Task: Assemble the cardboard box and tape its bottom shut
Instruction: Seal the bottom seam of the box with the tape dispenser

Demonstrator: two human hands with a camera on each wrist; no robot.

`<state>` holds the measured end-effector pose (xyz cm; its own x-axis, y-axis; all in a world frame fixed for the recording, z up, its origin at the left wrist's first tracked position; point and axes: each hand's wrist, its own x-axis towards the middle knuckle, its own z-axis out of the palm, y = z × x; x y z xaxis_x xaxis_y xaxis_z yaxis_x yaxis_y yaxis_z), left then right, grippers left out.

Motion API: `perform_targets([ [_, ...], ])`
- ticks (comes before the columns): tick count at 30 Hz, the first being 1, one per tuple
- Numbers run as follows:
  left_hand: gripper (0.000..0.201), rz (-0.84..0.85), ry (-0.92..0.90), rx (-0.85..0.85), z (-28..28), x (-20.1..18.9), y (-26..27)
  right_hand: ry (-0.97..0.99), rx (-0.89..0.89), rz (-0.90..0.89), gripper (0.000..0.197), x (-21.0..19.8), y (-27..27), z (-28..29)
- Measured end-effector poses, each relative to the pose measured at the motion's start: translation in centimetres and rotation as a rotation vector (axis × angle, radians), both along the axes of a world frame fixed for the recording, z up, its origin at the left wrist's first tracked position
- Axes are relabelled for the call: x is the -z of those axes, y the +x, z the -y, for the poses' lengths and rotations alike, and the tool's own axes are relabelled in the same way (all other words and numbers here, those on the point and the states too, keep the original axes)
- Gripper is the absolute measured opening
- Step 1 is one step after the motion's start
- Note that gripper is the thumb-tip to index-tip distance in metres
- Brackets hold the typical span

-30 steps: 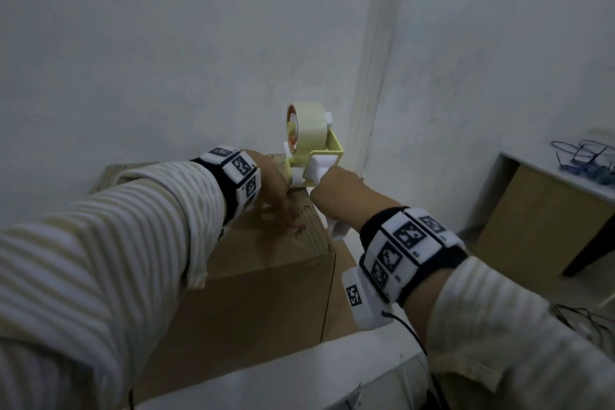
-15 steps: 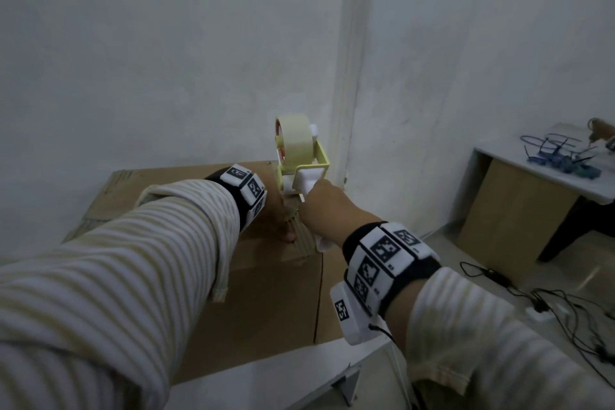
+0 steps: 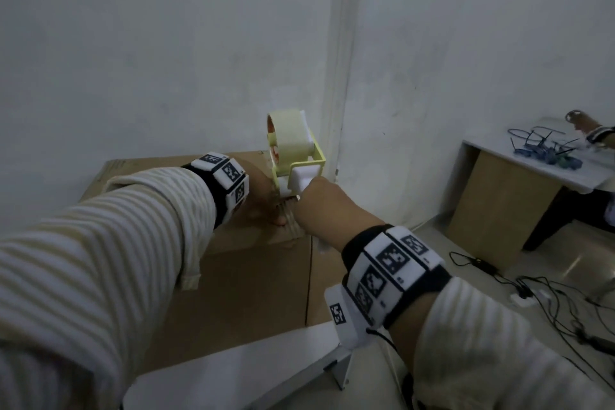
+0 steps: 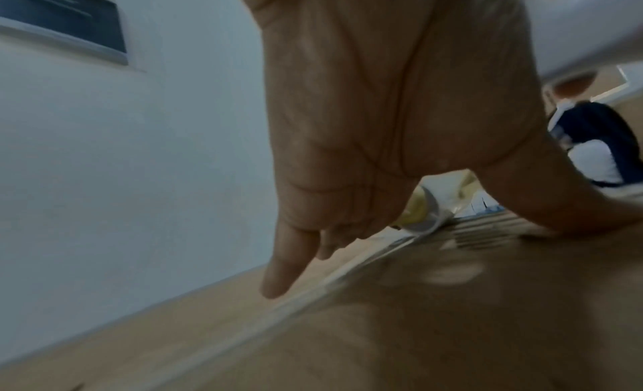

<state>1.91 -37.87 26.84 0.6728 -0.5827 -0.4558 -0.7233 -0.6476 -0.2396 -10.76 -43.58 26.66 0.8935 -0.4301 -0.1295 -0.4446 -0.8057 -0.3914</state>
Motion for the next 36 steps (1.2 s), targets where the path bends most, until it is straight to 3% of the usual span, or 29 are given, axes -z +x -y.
perform_targets([
  [4,0.085,-0.163,-0.029,-0.075,-1.1,0.9,1.1,0.053,0.048,-0.006,0.012,-0.4,1.2,-0.2],
  [7,0.084,-0.138,-0.072,-0.081,-1.5,1.6,0.2,0.053,0.071,0.005,0.019,-0.2,1.4,-0.2],
  [10,0.109,-0.02,-0.116,-0.026,-1.4,3.1,-1.5,0.038,0.084,0.019,0.018,-0.1,1.1,-0.3],
  [13,0.105,0.081,-0.202,0.018,-1.7,4.2,-3.0,0.03,0.06,-0.008,0.019,-0.2,0.7,-0.7],
  [16,0.104,0.093,-0.241,-0.019,-1.9,4.6,-3.1,0.046,0.081,0.015,0.006,0.1,0.3,-0.9],
  [19,0.102,0.072,-0.292,-0.045,-1.9,4.9,-2.9,0.135,0.149,0.105,0.032,0.6,-0.1,-1.0],
  [24,0.102,0.0,-0.41,-0.108,-2.4,5.4,-1.9,0.162,0.156,0.15,0.036,0.8,-1.2,-1.0],
  [30,0.084,0.046,-0.464,-0.122,-2.3,5.3,-1.5,0.147,0.102,0.146,0.039,1.1,-2.6,-0.5],
  [36,0.106,0.025,-0.557,-0.126,-1.0,6.0,-0.1,0.092,0.11,0.066,0.021,0.8,-4.6,0.1],
])
